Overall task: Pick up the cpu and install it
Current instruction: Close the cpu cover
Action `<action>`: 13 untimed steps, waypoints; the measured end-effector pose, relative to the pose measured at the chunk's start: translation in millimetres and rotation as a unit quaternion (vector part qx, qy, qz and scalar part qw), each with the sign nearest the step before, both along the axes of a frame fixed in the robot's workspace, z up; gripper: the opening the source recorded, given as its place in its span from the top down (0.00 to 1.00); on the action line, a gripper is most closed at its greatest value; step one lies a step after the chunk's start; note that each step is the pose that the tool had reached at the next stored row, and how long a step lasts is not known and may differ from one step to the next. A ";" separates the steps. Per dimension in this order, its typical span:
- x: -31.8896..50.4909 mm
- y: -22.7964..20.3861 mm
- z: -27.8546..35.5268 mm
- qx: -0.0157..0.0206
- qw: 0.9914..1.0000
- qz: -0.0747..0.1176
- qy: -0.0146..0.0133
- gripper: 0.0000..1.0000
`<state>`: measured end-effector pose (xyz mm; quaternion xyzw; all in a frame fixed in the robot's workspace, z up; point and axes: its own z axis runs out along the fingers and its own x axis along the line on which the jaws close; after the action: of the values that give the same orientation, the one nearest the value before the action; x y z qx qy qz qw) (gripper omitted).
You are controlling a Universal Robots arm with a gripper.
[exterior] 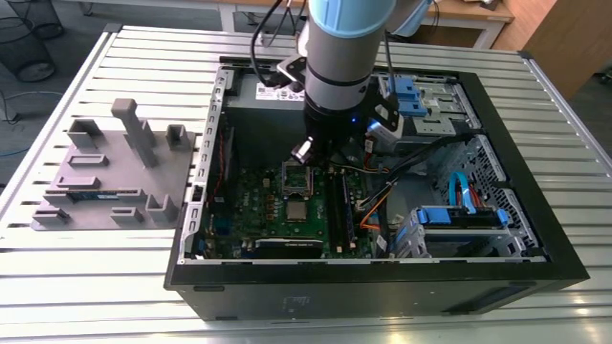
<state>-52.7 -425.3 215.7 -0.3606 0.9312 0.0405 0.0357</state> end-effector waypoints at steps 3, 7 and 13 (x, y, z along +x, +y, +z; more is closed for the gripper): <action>1.9 0.6 -1.3 0.000 1.000 0.000 0.000 0.89; 2.2 2.9 -3.1 0.000 1.000 -0.006 0.000 0.89; 2.3 6.5 -4.0 0.000 1.000 -0.009 0.000 0.89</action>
<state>-50.5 -418.8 211.7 -0.3522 0.9343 0.0403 0.0362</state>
